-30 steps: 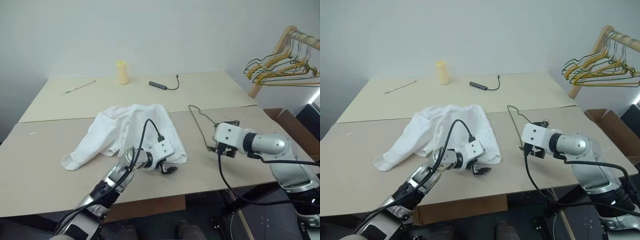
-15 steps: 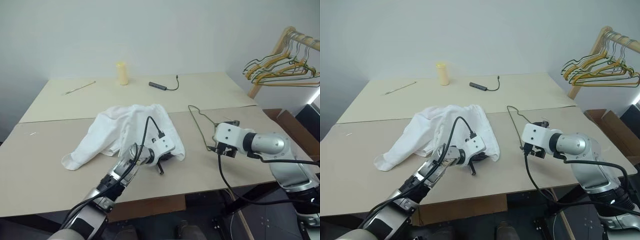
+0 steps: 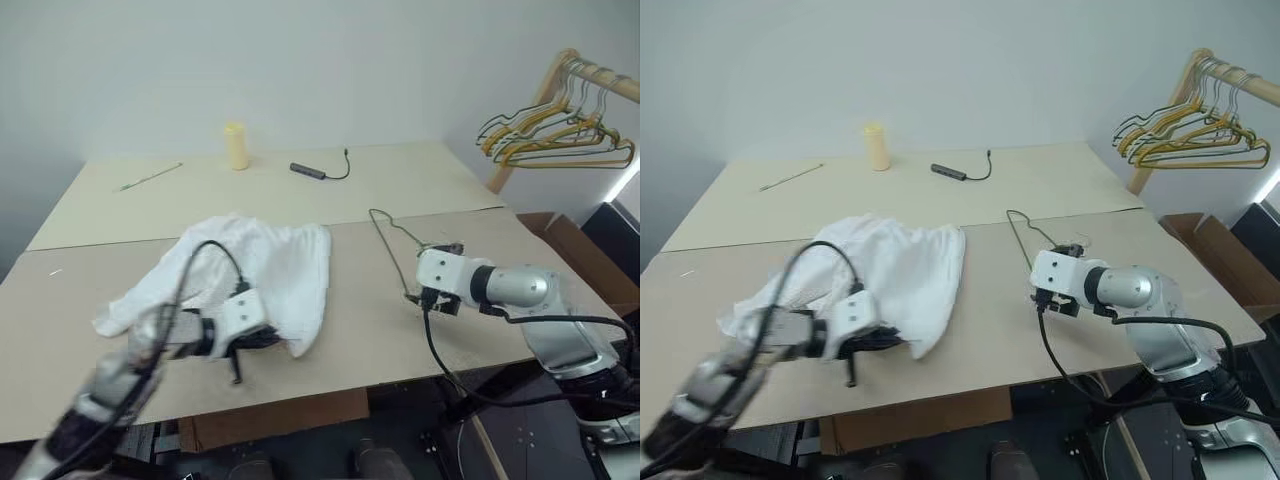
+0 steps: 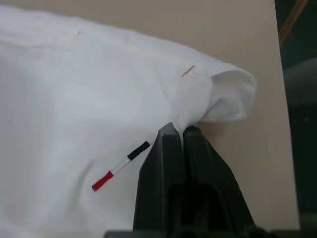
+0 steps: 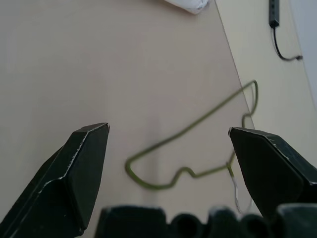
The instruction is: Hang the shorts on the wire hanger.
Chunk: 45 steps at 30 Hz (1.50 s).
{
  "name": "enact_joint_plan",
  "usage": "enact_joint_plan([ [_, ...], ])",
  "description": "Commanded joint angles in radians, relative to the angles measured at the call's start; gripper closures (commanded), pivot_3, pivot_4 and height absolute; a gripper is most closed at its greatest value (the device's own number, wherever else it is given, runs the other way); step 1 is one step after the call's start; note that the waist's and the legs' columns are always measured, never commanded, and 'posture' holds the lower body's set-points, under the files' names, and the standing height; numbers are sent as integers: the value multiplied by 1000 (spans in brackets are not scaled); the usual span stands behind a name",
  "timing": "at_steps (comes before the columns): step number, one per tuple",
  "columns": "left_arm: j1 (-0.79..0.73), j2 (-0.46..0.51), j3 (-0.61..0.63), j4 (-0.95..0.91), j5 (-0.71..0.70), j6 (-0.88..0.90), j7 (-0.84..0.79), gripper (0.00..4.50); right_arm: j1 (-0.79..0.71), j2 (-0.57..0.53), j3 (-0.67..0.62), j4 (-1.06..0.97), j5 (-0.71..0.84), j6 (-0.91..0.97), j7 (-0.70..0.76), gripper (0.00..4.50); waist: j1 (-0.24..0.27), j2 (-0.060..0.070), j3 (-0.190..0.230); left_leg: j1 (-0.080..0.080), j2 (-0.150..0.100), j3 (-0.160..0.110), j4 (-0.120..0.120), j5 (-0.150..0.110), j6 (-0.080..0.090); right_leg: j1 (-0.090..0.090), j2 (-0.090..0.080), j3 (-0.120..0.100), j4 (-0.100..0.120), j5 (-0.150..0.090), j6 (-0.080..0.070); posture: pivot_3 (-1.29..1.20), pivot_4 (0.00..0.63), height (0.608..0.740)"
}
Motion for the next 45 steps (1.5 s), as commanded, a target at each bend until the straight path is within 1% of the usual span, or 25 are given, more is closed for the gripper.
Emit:
enact_joint_plan([
  [1,133,88,211,-8,-61,-97,-97,4475,-59,36,47,45,-63,-117,-44,0,4,0,0,0,0,0,0,0,0,0,0,0,0,-1,-1,55,0,740],
  [4,216,103,344,36,-96,-142,-121,4475,-96,76,96,113,-108,-217,-77,0,20,0,0,0,0,1,0,0,0,-1,-2,0,0,-1,-2,69,0,740],
  [7,268,102,484,76,-154,-164,-164,4475,-154,151,149,185,-142,-291,-98,0,29,0,1,-1,0,2,0,0,0,-1,-2,-1,0,-1,-2,71,0,740],
  [10,300,112,558,93,-175,-185,-196,4475,-194,191,211,257,-195,-389,-101,0,34,1,0,-1,0,2,0,0,0,-1,-2,-3,0,-1,-2,81,0,740],
  [15,301,125,621,98,-209,-175,-212,4475,-275,305,296,431,-263,-529,-155,0,45,0,0,-1,1,2,-1,0,0,-1,-2,-4,0,0,-4,96,0,740],
  [17,300,128,640,97,-221,-166,-211,4475,-315,336,326,511,-289,-597,-173,0,46,0,0,-1,1,2,-1,0,0,-2,-2,-4,1,1,-5,104,0,740],
  [19,300,129,648,96,-221,-163,-203,4475,-338,358,332,567,-301,-632,-193,0,48,1,1,-1,1,2,-1,0,0,-2,-2,-4,1,1,-5,106,0,740],
  [24,330,130,698,70,-250,-142,-220,4475,-466,460,365,850,-393,-699,-344,0,49,0,0,-1,1,2,-2,0,-1,-2,-2,-5,2,3,-8,125,0,740],
  [27,343,128,716,61,-253,-138,-220,4475,-512,498,367,960,-387,-757,-365,0,49,0,0,-1,1,2,-3,0,-1,-2,-2,-5,2,3,-8,136,0,740],
  [28,345,128,720,60,-255,-135,-219,4500,-520,505,367,983,-381,-773,-363,400,50,0,0,-1,1,2,-4,0,-1,-2,-2,-5,2,3,-8,138,0,740],
  [29,349,128,725,57,-254,-134,-217,4500,-533,511,377,1015,-395,-788,-376,624,50,0,0,-1,1,2,-5,0,-1,-2,-2,-5,2,3,-8,143,0,740],
  [30,353,128,732,55,-256,-130,-217,4500,-544,518,385,1047,-407,-797,-386,963,51,0,0,-1,1,1,-5,0,-1,-2,-1,-6,2,3,-8,145,0,740],
  [35,361,126,743,54,-259,-124,-210,4500,-591,548,401,1167,-443,-843,-444,2798,51,0,0,0,2,1,-5,1,-1,-2,-1,-6,2,3,-9,151,0,740],
  [37,360,125,726,67,-232,-144,-193,4500,-612,559,409,1211,-463,-836,-468,3556,51,0,0,0,2,1,-5,1,-2,-2,-1,-6,2,3,-9,149,0,740],
  [39,326,121,679,96,-205,-150,-146,4500,-637,569,421,1257,-492,-816,-507,4260,51,1,1,0,2,1,-5,1,-2,-2,-1,-6,2,3,-9,148,0,740],
  [40,300,120,644,117,-181,-161,-118,4500,-649,574,425,1279,-503,-805,-527,4478,52,1,1,0,2,1,-5,1,-2,-2,-1,-6,2,3,-9,149,0,740],
  [42,223,121,554,179,-119,-175,-46,4500,-677,583,430,1323,-532,-762,-584,4478,56,1,1,0,1,0,-6,1,-3,-2,-1,-7,3,3,-9,147,0,740],
  [45,53,104,392,311,-14,-199,61,4500,-721,590,424,1386,-557,-684,-680,4478,66,1,1,-1,1,-2,-6,3,-6,-2,-1,-8,4,4,-9,139,0,740],
])
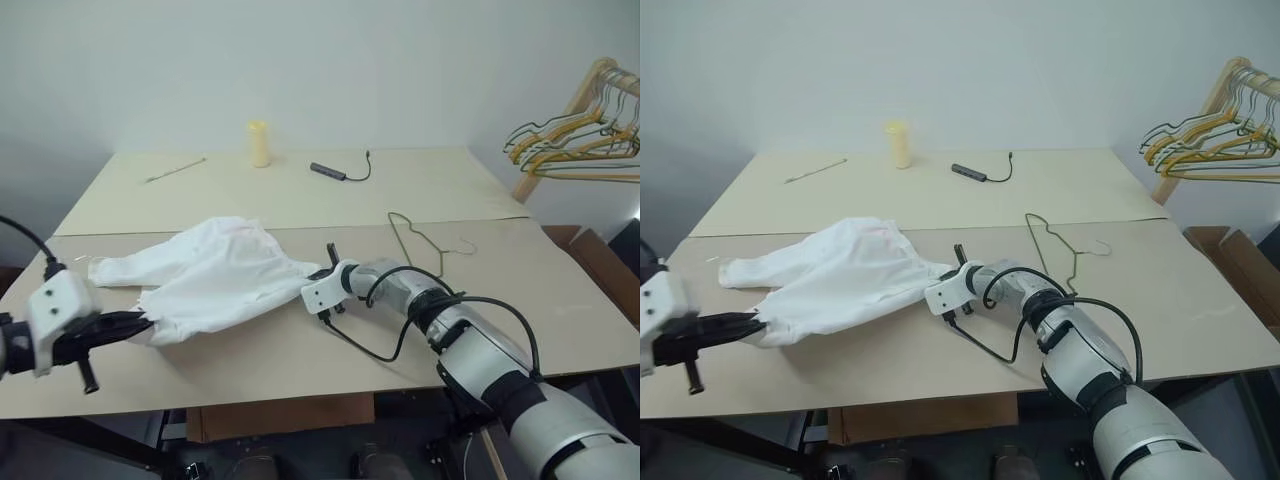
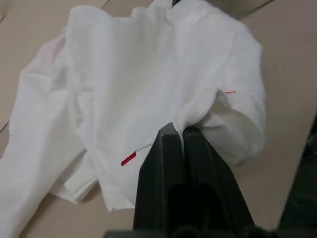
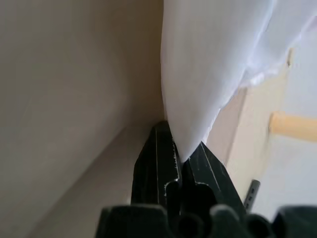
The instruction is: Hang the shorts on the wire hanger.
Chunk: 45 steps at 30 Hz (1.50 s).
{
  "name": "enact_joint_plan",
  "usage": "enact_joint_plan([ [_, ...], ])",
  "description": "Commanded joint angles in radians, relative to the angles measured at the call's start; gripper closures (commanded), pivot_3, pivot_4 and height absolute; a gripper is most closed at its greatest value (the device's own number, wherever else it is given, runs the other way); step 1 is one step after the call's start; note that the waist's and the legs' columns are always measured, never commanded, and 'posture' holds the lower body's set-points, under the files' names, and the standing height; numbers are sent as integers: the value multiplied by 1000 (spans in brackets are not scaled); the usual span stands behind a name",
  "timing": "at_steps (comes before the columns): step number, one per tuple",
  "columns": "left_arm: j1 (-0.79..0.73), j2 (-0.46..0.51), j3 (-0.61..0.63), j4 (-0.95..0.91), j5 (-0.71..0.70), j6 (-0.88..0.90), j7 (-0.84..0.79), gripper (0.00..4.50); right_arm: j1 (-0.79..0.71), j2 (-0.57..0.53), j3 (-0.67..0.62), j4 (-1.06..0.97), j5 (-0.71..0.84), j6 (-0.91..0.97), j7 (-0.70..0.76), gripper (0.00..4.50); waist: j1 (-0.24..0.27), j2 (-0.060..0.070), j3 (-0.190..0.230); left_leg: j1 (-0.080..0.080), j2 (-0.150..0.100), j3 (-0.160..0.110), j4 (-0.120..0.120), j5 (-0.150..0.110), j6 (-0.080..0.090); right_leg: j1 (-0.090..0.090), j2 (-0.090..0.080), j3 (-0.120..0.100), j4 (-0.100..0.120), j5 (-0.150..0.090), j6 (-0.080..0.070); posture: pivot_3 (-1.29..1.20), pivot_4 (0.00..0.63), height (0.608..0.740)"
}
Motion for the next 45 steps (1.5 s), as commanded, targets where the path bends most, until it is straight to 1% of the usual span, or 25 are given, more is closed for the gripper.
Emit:
enact_joint_plan([
  [1,-160,-20,-140,128,111,-31,125,4500,-68,-5,-17,52,-16,90,-104,4478,2,0,0,-1,0,0,0,0,-1,-1,0,0,0,0,0,133,0,740],
  [4,-345,-71,-290,279,226,-59,225,4500,-100,-14,-39,95,-6,173,-165,4478,11,0,0,-1,0,0,0,1,-1,-1,1,0,0,1,0,115,0,740],
  [8,-516,-123,-444,490,344,-197,263,4500,-117,-60,-58,115,3,215,-214,4478,9,-1,-1,-3,0,0,-1,1,-1,-2,0,0,-1,1,0,85,0,740],
  [12,-704,-220,-549,730,449,-324,381,4500,-110,-109,-74,126,14,272,-218,4478,8,-1,-1,-9,-1,0,-1,1,-1,-6,0,-1,-2,1,1,75,0,740],
  [15,-848,-293,-644,925,556,-441,485,4500,-87,-146,-102,120,35,314,-198,4478,7,-2,-1,-11,-1,-1,-1,1,-1,-7,0,-1,-3,2,2,68,0,740],
  [17,-918,-328,-669,1018,578,-491,519,4500,-66,-166,-117,101,48,318,-171,4478,5,-2,-1,-12,-2,-1,0,1,-1,-7,0,-1,-3,2,3,57,0,740],
  [19,-978,-356,-666,1089,575,-524,543,4500,-28,-193,-132,53,63,325,-116,4478,-3,-2,-1,-12,-2,-2,0,1,-1,-7,0,-1,-4,3,3,43,0,740],
  [21,-1011,-356,-671,1131,591,-567,565,4500,36,-233,-142,-53,76,328,-40,4478,-17,-2,-1,-13,-2,-2,0,1,-1,-7,0,-2,-4,3,4,49,0,740],
  [24,-1016,-325,-661,1139,587,-609,546,4500,205,-299,-195,-393,118,431,126,4478,-32,-2,-1,-14,-3,-4,0,0,0,-7,0,-2,-5,2,4,52,0,740],
  [26,-991,-287,-647,1112,571,-635,514,4500,333,-338,-215,-653,117,525,235,4478,-43,-2,-1,-15,-3,-5,0,0,0,-7,0,-2,-4,2,5,51,0,740],
  [28,-933,-222,-628,1062,544,-693,459,4500,457,-380,-213,-908,89,628,367,4478,-52,-2,-1,-17,-3,-5,0,0,0,-11,0,-2,-3,2,5,55,0,740],
  [31,-838,-143,-594,980,484,-775,383,4500,573,-432,-208,-1164,75,724,535,4478,-52,-2,-1,-18,-2,-5,1,0,0,-14,1,-1,-1,2,5,63,0,740],
  [33,-722,-76,-554,871,368,-843,249,4500,624,-448,-209,-1306,86,787,637,4478,-49,-2,-1,-17,-2,-5,1,0,0,-14,1,-1,0,2,4,62,0,740],
  [35,-595,-18,-501,727,230,-808,123,4500,651,-468,-202,-1395,92,795,696,4478,-44,-2,-1,-17,-1,-4,2,0,0,-13,0,-2,0,2,4,61,0,740],
  [37,-423,69,-419,542,44,-671,-37,4500,659,-483,-195,-1449,111,775,742,4478,-42,-2,-1,-17,-1,-3,3,0,0,-13,0,-2,-1,2,4,55,0,740],
  [39,-237,166,-328,404,-72,-590,-172,4500,664,-493,-189,-1479,126,766,783,4478,-42,-2,-1,-17,0,-3,5,0,0,-13,-1,-2,-1,2,4,58,0,740],
  [41,-111,220,-254,334,-99,-548,-221,4500,668,-505,-184,-1499,133,761,814,4478,-39,-2,-1,-15,0,-2,5,0,0,-11,-2,-3,-1,1,5,66,0,740],
  [42,-43,240,-212,306,-89,-533,-234,4500,672,-512,-182,-1511,140,755,830,4478,-32,-2,-1,-14,0,-2,5,0,0,-10,-2,-4,-1,-2,9,71,0,740],
  [43,27,260,-171,280,-70,-521,-253,4500,675,-517,-182,-1521,148,749,839,4478,-27,-2,-1,-13,0,-2,5,0,0,-9,-2,-4,-1,-3,10,76,0,740],
  [45,136,276,-108,242,-38,-512,-284,4500,678,-522,-182,-1538,163,742,856,4478,-17,-1,-1,-9,0,-2,5,0,0,-6,-2,-5,-1,-5,7,80,0,740],
])
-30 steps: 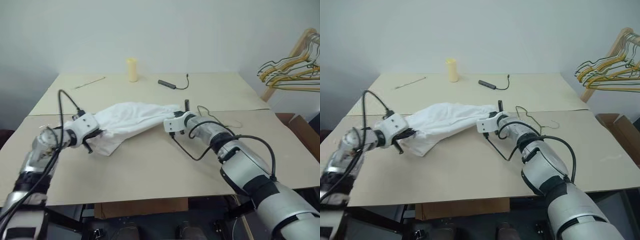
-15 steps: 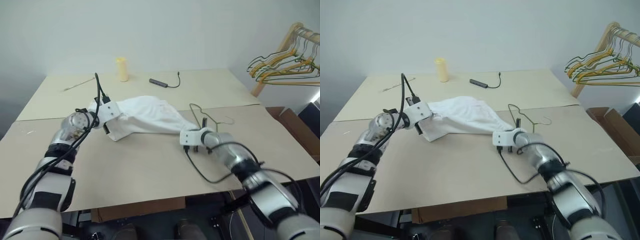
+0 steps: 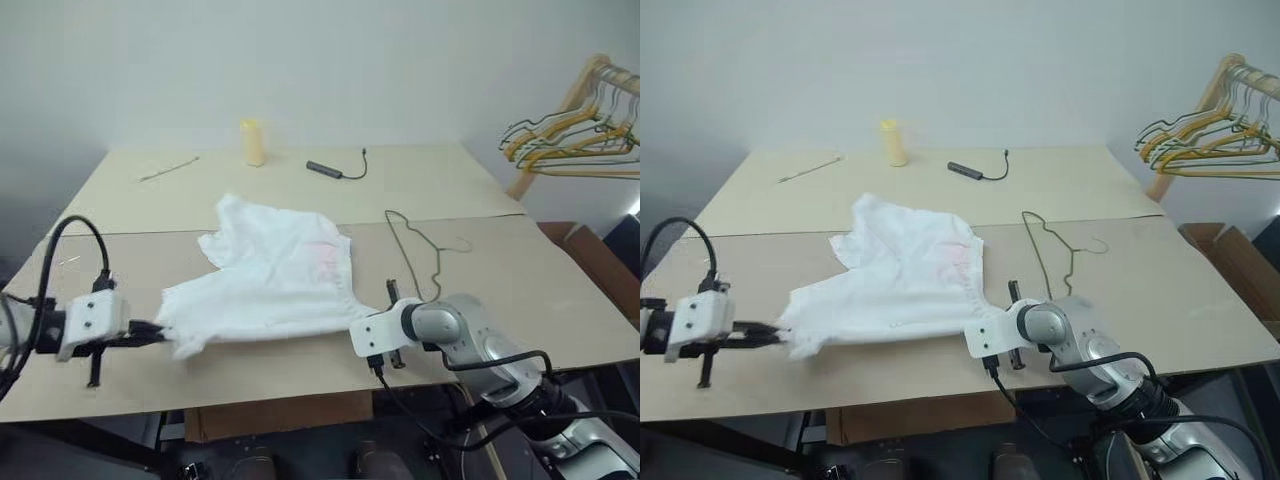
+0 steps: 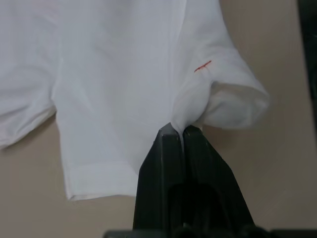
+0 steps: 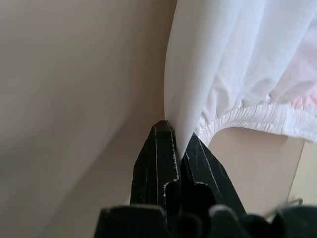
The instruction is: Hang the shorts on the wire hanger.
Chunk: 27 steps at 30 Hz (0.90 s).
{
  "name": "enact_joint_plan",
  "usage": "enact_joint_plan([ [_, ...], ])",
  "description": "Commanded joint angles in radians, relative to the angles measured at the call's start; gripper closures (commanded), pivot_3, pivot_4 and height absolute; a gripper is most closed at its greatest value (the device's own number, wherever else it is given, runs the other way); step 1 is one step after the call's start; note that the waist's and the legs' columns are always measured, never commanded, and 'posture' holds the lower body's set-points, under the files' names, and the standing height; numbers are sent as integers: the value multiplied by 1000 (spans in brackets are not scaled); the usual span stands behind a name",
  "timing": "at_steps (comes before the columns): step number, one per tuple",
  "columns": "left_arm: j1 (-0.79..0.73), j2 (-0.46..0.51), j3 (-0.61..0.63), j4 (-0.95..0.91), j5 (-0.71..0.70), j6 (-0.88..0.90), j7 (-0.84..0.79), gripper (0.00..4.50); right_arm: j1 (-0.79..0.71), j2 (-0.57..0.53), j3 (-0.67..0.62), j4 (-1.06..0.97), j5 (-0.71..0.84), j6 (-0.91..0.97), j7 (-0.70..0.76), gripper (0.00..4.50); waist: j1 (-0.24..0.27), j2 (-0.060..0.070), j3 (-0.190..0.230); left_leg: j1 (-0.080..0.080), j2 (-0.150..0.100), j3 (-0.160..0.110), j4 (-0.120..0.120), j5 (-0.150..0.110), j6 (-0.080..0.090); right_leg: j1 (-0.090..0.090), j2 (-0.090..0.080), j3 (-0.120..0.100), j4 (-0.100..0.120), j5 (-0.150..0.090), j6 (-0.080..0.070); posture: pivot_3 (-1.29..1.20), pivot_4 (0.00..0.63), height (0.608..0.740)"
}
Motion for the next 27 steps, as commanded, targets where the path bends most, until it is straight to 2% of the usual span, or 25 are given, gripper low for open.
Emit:
enact_joint_plan([
  [1,126,45,140,-43,52,34,-49,4500,5,-44,-34,-15,3,2,37,4478,7,0,0,2,0,0,0,0,0,1,0,0,0,-2,-2,83,0,740],
  [5,193,42,163,-75,128,51,-16,4500,23,-63,-27,-47,31,-4,77,4478,29,-1,0,4,0,0,0,-3,-6,4,0,-2,0,-4,-6,94,0,740],
  [9,237,31,160,-211,92,168,-23,4500,32,-90,-3,-37,-17,30,103,4478,36,-2,-1,4,0,0,0,-3,-6,4,0,-1,-1,-4,-6,87,0,740],
  [13,172,-12,73,-225,193,131,87,4500,43,-129,-9,-54,-23,38,139,4478,36,-1,-1,5,0,0,0,-3,-5,5,0,-1,0,-4,-5,70,0,740],
  [18,165,-3,55,-265,143,166,22,4500,73,-126,-27,-128,57,47,170,4478,29,-2,-2,5,1,0,0,-3,-4,5,1,-1,0,-4,-6,51,0,740],
  [21,161,8,63,-259,136,162,-19,3855,80,-119,-18,-134,49,62,165,4500,26,-2,-2,5,1,1,-1,-2,-4,5,1,-1,0,-4,-6,44,0,740],
  [23,144,5,65,-260,118,165,-30,3243,82,-106,-22,-121,58,34,131,4500,26,-2,-2,6,0,1,-1,-2,-4,5,0,-1,0,-5,-6,38,0,740],
  [27,123,9,61,-267,106,178,-57,1975,87,-114,-29,-120,83,5,126,3445,27,-3,-2,7,1,1,-1,-4,-6,5,0,-1,0,-5,-6,33,0,740],
])
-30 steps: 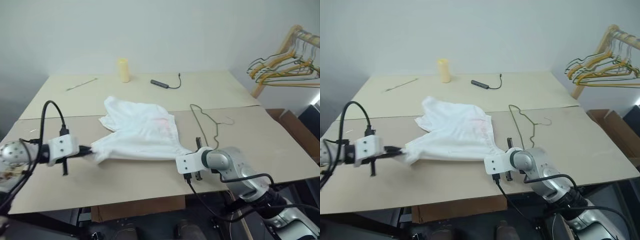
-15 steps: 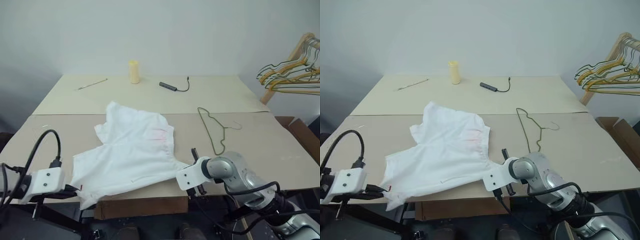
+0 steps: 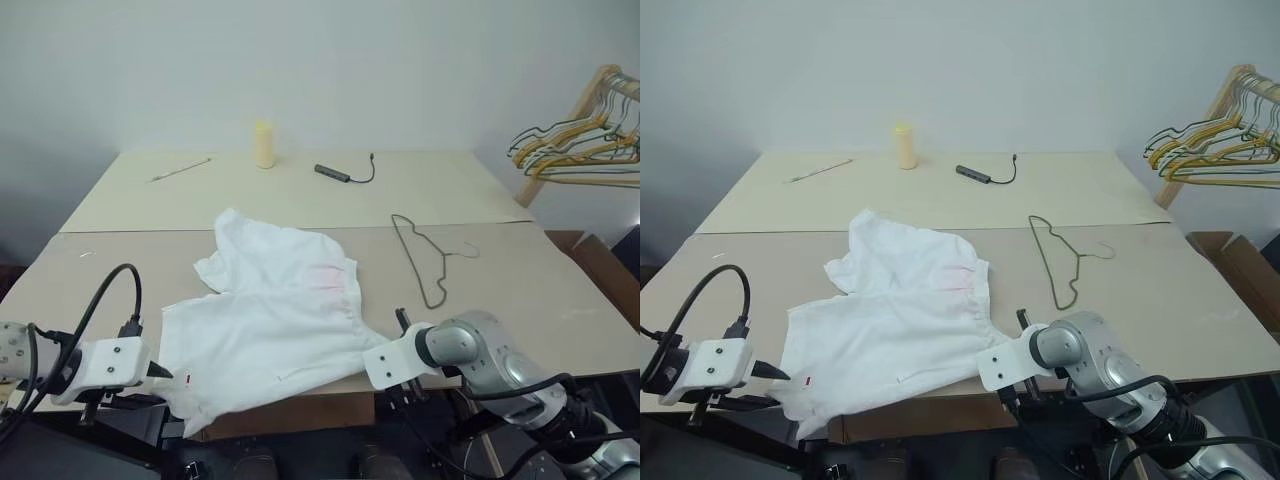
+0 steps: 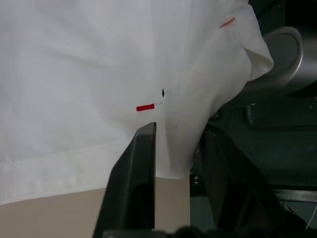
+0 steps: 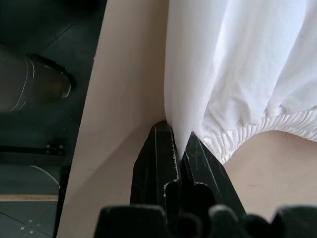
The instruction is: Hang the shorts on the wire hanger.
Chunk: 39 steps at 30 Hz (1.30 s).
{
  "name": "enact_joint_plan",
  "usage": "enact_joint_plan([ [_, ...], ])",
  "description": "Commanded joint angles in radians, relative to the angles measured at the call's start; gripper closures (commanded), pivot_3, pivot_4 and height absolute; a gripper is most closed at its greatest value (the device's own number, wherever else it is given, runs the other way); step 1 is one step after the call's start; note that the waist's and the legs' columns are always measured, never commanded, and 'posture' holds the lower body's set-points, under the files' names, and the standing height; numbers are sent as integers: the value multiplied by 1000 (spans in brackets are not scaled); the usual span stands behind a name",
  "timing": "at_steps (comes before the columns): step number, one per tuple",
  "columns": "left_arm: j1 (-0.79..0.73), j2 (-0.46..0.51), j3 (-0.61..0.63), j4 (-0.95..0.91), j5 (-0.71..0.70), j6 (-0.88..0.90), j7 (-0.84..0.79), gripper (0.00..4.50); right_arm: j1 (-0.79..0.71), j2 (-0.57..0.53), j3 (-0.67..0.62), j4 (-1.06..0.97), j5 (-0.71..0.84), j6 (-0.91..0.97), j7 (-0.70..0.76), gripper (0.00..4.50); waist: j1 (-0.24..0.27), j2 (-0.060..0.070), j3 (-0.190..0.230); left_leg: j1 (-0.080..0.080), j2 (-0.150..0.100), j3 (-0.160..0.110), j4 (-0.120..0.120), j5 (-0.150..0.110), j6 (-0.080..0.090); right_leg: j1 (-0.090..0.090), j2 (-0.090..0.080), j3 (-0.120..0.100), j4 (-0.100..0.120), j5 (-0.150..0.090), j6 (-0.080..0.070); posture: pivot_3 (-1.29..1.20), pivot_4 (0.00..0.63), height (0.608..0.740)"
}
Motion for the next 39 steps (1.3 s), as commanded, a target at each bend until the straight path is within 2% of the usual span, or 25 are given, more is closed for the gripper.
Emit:
enact_joint_plan([
  [1,-17,17,36,-15,-26,10,-32,1654,2,-17,-40,-16,29,-26,3,3117,0,0,0,1,0,0,0,0,0,0,0,0,0,0,0,33,0,740],
  [4,-5,31,87,6,-39,19,-70,678,21,-22,-101,-55,117,-17,18,2095,-1,0,0,1,0,0,0,0,0,0,0,0,0,0,0,32,0,740],
  [6,-14,35,133,38,-45,25,-82,44,28,-14,-191,-92,236,7,33,1425,-1,0,0,0,0,0,0,0,1,1,0,0,0,0,0,33,0,740],
  [10,-108,-16,202,62,-175,96,-69,0,3,-1,-406,-68,450,59,13,48,0,1,1,0,0,0,0,1,1,2,0,0,0,0,0,29,0,740],
  [13,-202,-83,216,40,-279,178,-7,0,-63,42,-485,37,485,147,-86,48,-1,0,0,4,0,0,0,0,-1,2,0,0,-1,0,0,22,0,740],
  [15,-262,-140,201,8,-337,214,41,0,-153,109,-489,185,453,257,-212,48,-6,-1,0,4,0,0,0,0,0,2,0,0,0,0,0,22,0,740],
  [17,-313,-201,164,-37,-359,221,94,0,-278,221,-532,386,452,429,-369,48,-18,-1,-1,3,0,0,0,0,0,4,0,1,0,1,0,20,0,740],
  [19,-345,-245,137,-73,-364,235,131,0,-351,294,-576,525,468,504,-474,48,-24,-2,-1,1,0,0,0,4,4,3,1,2,1,9,1,17,0,740],
  [22,-372,-286,83,-123,-359,251,166,0,-410,376,-636,704,513,488,-575,48,-28,-2,-1,-1,-1,0,-3,4,4,2,2,3,0,10,0,7,0,740],
  [26,-368,-285,40,-154,-354,253,146,0,-460,418,-619,906,477,422,-710,48,-40,-1,-1,-3,-1,-1,-5,2,5,-1,3,4,-1,9,1,10,0,740],
  [31,-386,-295,14,-169,-363,259,156,0,-475,439,-582,1030,483,417,-737,48,-54,0,0,-4,-2,-2,-5,2,5,-1,2,4,-1,10,1,9,0,740],
  [39,-380,-313,-14,-188,-358,256,149,0,-462,457,-571,1070,516,492,-743,48,-74,0,0,0,-2,-2,-5,3,6,3,3,5,-1,10,1,5,0,740],
])
